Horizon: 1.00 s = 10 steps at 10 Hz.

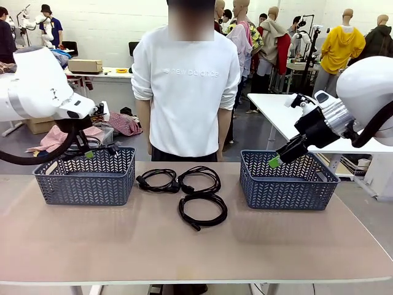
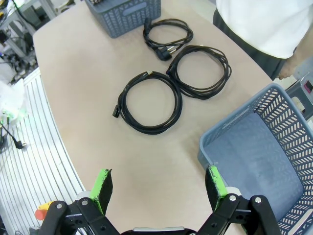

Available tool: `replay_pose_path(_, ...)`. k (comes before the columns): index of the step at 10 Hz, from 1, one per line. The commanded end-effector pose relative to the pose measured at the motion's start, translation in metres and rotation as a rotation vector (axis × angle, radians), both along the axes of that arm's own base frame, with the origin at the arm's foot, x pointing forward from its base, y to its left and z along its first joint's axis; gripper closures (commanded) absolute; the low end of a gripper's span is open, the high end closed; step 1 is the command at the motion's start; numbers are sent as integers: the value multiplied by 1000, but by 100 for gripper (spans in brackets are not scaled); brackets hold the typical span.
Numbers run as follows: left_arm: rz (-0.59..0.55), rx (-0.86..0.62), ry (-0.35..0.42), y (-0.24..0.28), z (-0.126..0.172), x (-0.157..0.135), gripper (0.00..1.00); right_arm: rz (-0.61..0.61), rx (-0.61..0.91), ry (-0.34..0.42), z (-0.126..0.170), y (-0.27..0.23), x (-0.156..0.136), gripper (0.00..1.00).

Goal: Organize the cables according to human instructions.
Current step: Pick up a bundle of cables and place it in the basket indicated by the human.

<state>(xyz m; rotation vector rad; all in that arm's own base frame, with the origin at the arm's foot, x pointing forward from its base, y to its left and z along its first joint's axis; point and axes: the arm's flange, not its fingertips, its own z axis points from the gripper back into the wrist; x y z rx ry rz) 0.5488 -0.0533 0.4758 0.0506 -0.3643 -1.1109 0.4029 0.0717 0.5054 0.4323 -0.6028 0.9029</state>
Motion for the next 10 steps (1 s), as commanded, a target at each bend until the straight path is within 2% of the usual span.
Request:
replay_pose_path(1,15,-16,4,1,-1,9,100,15,27,-11,0,-1,2,0)
replay_pose_path(5,36,-20,28,7,-20,11,100,15,27,-11,0,-1,2,0)
replay_pose_path(6,37,-24,24,9,-22,11,65,15,27,-11,0,-1,2,0)
replay_pose_path(7,35,-26,18,8,-21,11,65,15,27,-11,0,-1,2,0)
replay_pose_path(8,35,-29,12,7,-17,9,46,15,27,-11,0,-1,2,0)
replay_pose_path(9,29,-33,12,6,-13,7,61,15,27,-11,0,-1,2,0)
replay_pose_path(10,32,-40,14,6,-10,6,27,15,27,-11,0,-1,2,0)
